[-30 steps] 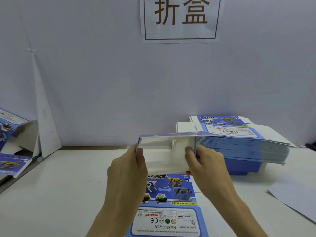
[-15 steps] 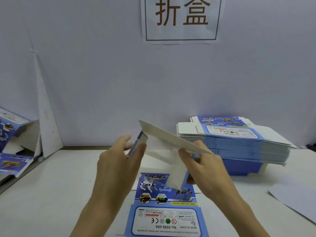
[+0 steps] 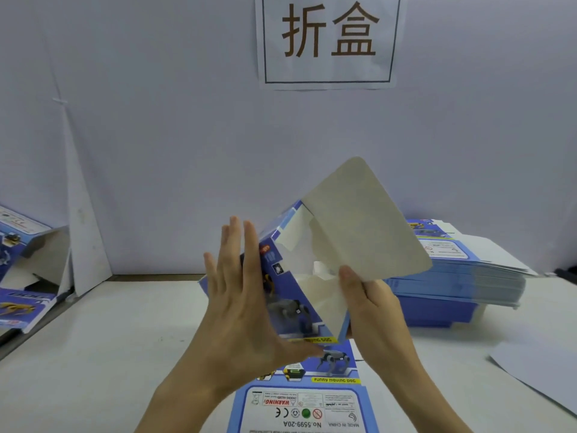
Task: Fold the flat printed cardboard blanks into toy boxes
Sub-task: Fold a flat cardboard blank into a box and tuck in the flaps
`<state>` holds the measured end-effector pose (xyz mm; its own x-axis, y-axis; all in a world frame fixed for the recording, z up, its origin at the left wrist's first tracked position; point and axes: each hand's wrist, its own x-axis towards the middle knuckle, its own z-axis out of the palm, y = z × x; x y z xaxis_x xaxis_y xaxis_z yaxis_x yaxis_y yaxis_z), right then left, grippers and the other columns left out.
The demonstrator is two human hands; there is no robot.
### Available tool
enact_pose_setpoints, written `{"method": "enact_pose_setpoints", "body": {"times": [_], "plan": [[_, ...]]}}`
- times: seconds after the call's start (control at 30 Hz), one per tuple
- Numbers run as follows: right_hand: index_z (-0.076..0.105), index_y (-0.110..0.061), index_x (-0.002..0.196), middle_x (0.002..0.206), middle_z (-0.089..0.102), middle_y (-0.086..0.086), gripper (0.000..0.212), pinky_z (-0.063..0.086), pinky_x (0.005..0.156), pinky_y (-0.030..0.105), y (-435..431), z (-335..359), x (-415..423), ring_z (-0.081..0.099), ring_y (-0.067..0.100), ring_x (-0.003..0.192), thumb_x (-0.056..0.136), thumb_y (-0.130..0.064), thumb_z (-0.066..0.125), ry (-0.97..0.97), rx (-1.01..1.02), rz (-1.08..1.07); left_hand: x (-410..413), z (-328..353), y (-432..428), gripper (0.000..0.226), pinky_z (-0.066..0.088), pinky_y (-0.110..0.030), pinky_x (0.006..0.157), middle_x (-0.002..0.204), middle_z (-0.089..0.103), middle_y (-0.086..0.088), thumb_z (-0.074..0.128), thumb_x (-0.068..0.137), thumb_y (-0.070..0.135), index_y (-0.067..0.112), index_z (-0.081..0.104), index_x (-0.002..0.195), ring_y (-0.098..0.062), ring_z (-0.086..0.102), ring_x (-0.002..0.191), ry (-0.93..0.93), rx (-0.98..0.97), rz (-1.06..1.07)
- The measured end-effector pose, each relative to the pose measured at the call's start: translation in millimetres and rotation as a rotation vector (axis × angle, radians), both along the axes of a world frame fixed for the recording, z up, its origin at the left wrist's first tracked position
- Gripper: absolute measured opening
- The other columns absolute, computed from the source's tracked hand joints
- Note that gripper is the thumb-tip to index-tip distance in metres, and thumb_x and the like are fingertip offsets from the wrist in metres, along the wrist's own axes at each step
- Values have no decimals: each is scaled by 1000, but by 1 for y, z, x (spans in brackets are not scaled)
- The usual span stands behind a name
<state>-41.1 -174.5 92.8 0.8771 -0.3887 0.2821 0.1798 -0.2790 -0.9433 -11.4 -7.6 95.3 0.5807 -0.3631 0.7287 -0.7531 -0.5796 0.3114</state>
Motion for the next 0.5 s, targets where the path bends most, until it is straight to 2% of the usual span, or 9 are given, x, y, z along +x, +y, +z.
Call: {"method": "enact_pose_setpoints", "body": {"times": [0.07, 0.13, 0.2, 0.23, 0.27, 0.33, 0.4, 0.43, 0.5], "plan": [[57, -19, 88, 80, 60, 10, 25, 51, 46, 23, 0, 3, -1, 63, 4, 58, 99, -35, 42, 7, 115, 79, 2, 0, 0, 140, 0, -60, 114, 159, -12, -6, 54, 51, 89, 29, -31, 144, -27, -13, 148, -57, 70, 54], [57, -19, 91, 80, 64, 12, 26, 55, 48, 30, -1, 7, -4, 68, 13, 61, 97, -41, 43, 47, 186, 134, 4, -1, 0, 138, 2, -61, 115, 158, -10, 0, 52, 54, 90, 29, -33, 143, -25, -11, 148, -70, 86, 55], [61, -19, 84, 65, 68, 6, 44, 56, 51, 34, -7, 9, -5, 67, 16, 54, 91, -59, 43, 54, 126, 93, 5, 0, 0, 138, 10, -62, 116, 154, -7, 13, 61, 52, 82, 39, -37, 139, -18, -6, 147, -18, 54, 25], [65, -20, 77, 61, 68, 2, 55, 55, 54, 34, -12, 10, -4, 65, 15, 51, 86, -70, 43, 10, 38, 17, 5, 0, 2, 141, 18, -63, 114, 151, -3, 17, 71, 50, 74, 43, -36, 138, -14, 0, 145, 14, 35, 2], [67, -24, 72, 58, 67, -4, 57, 53, 56, 30, -17, 13, -5, 61, 13, 50, 82, -75, 44, -86, -33, -55, 7, 0, 5, 145, 26, -64, 110, 148, 0, 19, 78, 47, 64, 46, -34, 138, -9, 5, 142, 29, 21, -16], [69, -33, 73, 57, 62, -12, 34, 44, 53, 17, -25, 18, -7, 52, 5, 52, 82, -60, 51, -365, -56, -81, 11, 1, 11, 147, 34, -64, 105, 148, 4, 16, 80, 45, 56, 42, -28, 143, 7, 7, 137, 16, 39, -15], [71, -25, 81, 66, 64, -15, 22, 42, 53, 9, -28, 20, -8, 53, -2, 60, 88, -40, 56, -536, 37, 30, 13, 2, 18, 147, 36, -62, 105, 148, 1, 21, 81, 45, 53, 42, -28, 143, 18, 3, 133, 56, 64, -4], [71, -22, 83, 71, 66, -14, 21, 44, 54, 10, -30, 20, -6, 55, -1, 64, 87, -39, 60, -548, 113, 72, 13, 3, 22, 148, 36, -61, 106, 145, -4, 29, 83, 46, 51, 45, -30, 141, 19, 3, 131, 96, 73, -8], [73, -24, 86, 78, 69, -8, 21, 49, 54, 16, -36, 17, -5, 59, 2, 67, 83, -42, 63, -450, 297, 99, 9, 7, 26, 151, 35, -52, 111, 139, -11, 36, 91, 49, 44, 43, -29, 140, 16, 4, 133, 180, 113, -35]]}}
